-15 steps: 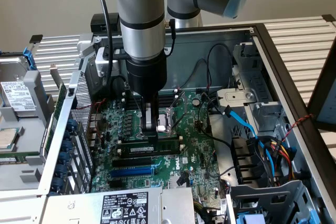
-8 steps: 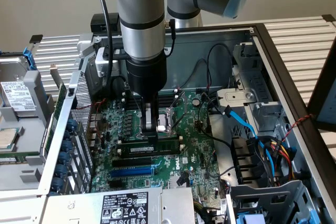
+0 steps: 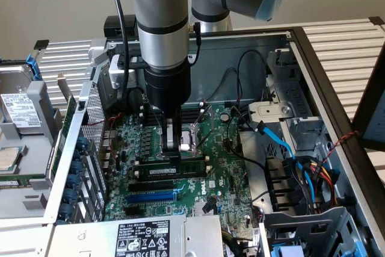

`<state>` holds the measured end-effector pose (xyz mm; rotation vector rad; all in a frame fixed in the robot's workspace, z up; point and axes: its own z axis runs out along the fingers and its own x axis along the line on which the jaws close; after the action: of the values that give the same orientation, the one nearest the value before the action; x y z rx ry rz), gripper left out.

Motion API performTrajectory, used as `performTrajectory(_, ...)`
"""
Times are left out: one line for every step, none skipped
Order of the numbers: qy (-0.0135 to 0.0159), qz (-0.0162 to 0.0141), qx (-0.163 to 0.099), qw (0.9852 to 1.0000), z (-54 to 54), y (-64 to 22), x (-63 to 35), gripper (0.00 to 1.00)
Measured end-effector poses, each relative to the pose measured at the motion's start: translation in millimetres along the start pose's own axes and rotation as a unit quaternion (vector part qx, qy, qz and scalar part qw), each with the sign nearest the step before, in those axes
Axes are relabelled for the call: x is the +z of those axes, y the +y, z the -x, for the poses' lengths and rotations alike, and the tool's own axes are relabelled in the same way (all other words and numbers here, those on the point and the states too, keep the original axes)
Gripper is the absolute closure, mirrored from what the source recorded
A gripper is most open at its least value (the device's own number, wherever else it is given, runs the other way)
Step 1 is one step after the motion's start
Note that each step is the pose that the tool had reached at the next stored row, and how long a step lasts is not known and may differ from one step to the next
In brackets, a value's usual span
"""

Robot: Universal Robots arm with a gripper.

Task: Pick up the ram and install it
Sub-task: 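Press down the ram until it locks into place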

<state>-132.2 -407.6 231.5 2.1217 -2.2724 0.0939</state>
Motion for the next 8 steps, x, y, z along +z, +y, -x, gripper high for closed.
performTrajectory(0.0000,0.0000,0.000,1.0000,-0.2,0.0,0.0,0.89)
performTrajectory(0.0000,0.0000,0.000,1.0000,-0.3,-0.1,0.1,0.89)
performTrajectory(0.0000,0.0000,0.000,1.0000,-0.3,-0.1,0.0,0.89)
performTrajectory(0.0000,0.0000,0.000,1.0000,-0.3,-0.1,0.0,0.89)
performTrajectory(0.0000,0.0000,0.000,1.0000,-0.4,-0.1,0.0,0.89)
performTrajectory(0.0000,0.0000,0.000,1.0000,-0.4,-0.1,0.0,0.89)
performTrajectory(0.0000,0.0000,0.000,1.0000,-0.4,-0.1,0.0,0.89)
performTrajectory(0.0000,0.0000,0.000,1.0000,-0.4,-0.1,0.0,0.89)
